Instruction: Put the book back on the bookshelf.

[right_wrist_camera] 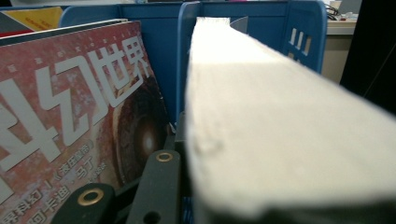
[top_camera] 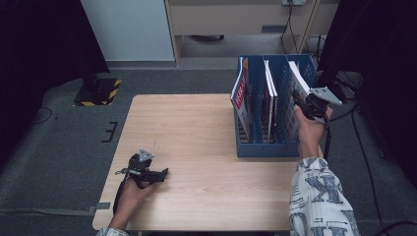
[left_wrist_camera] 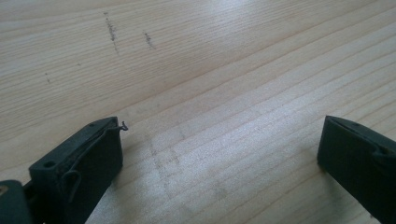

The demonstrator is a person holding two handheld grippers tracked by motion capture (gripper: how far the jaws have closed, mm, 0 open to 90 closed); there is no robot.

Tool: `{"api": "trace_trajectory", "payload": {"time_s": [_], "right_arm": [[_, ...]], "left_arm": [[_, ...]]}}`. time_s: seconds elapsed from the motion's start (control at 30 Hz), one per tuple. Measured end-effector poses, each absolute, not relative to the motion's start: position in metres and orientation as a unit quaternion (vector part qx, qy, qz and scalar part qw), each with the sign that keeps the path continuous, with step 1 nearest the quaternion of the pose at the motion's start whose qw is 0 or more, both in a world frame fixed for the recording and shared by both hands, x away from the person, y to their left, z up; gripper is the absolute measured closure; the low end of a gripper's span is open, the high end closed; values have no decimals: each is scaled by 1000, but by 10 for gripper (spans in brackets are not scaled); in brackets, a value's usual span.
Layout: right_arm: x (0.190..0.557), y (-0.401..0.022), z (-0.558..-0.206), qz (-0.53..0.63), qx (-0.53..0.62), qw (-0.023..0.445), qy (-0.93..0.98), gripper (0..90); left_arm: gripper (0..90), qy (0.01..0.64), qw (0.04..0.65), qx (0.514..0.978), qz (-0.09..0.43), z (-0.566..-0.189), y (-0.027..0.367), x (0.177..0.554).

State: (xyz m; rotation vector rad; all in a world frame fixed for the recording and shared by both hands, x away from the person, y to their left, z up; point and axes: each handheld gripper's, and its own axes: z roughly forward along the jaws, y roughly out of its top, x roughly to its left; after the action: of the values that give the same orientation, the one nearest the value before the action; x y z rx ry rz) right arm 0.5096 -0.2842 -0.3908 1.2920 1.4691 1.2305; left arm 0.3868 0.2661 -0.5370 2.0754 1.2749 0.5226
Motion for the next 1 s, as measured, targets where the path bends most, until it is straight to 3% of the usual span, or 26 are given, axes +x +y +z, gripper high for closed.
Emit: {"api": "trace_trajectory", "payload": {"time_s": [1.0], "right_arm": [[518,-289,-386,453,530,451,557,736]], "left_arm": [[0,486,319,789,199,-537,266,387]]}}
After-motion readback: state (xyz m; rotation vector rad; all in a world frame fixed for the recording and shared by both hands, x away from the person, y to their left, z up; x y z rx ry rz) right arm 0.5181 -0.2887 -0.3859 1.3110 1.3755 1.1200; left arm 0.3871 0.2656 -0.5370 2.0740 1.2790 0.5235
